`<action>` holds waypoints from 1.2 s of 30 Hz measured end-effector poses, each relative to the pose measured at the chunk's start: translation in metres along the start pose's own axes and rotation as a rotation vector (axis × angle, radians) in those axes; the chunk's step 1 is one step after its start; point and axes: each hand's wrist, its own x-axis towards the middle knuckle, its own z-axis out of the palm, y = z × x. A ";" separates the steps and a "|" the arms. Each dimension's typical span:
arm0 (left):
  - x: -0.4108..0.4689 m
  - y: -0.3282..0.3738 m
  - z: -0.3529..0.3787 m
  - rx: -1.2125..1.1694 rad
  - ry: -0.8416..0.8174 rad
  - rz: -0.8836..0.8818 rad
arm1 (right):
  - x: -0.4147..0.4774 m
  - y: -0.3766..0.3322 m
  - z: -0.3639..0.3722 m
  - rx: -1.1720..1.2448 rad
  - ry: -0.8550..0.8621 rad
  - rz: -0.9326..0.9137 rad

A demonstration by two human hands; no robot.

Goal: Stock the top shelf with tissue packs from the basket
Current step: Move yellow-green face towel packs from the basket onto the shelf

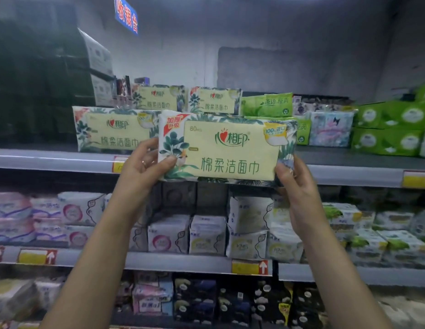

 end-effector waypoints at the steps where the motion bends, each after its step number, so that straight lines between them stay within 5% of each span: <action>1: 0.007 0.002 -0.001 0.014 -0.008 0.006 | 0.007 -0.001 0.002 0.012 0.002 -0.018; 14: 0.097 0.022 -0.001 0.264 -0.063 0.086 | 0.091 -0.005 0.009 -0.127 -0.044 -0.116; 25: 0.172 0.043 -0.004 0.780 -0.199 0.045 | 0.148 -0.006 0.016 -0.265 -0.039 -0.099; 36: 0.227 0.039 -0.006 0.825 -0.343 -0.116 | 0.200 0.011 0.021 -0.316 -0.119 0.092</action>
